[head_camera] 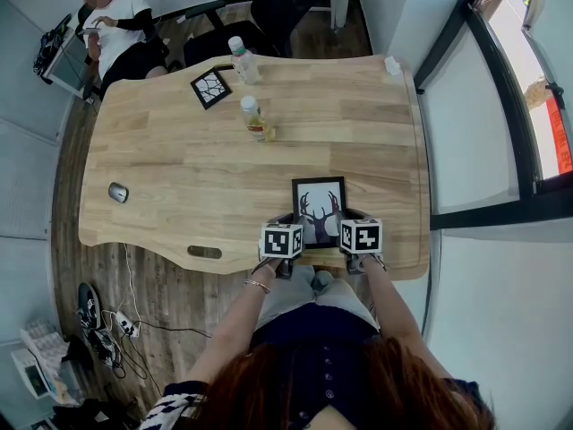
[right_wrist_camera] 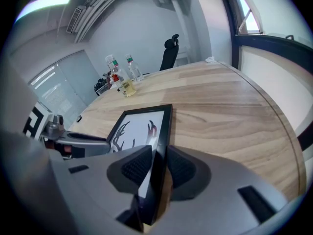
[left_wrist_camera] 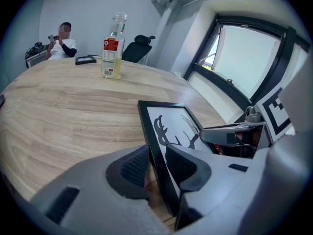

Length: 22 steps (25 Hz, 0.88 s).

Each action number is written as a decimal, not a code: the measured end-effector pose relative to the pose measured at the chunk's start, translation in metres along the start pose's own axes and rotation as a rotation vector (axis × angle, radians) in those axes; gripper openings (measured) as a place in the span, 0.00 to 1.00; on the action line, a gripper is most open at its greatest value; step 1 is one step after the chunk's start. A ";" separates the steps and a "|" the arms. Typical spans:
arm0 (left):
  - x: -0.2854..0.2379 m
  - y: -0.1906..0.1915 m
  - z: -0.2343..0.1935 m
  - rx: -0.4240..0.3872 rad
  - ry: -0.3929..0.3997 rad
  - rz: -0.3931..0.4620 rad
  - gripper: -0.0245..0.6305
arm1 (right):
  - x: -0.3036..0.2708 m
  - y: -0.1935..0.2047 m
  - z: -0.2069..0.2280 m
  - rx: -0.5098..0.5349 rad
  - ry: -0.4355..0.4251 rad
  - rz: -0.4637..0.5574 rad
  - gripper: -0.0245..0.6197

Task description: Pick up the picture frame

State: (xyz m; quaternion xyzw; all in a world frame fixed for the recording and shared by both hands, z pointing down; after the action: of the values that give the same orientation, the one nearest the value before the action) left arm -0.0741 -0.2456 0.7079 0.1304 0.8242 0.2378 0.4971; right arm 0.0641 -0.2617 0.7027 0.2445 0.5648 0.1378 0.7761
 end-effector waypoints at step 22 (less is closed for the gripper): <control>0.010 -0.005 0.000 0.044 -0.013 0.071 0.17 | 0.011 -0.003 -0.002 0.005 0.051 0.064 0.15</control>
State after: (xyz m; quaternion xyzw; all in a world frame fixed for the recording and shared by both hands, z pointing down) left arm -0.0786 -0.2455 0.6981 0.1719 0.8210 0.2360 0.4906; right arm 0.0654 -0.2582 0.6912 0.2610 0.5766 0.1672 0.7560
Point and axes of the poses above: the fingertips, and each gripper's own axes: x backward along the fingers, z to its right, y out of its underside, the point moved 1 cm from there along x, backward along the fingers, and after that the axes turned 4 degrees about y, right-handed, at the moved point
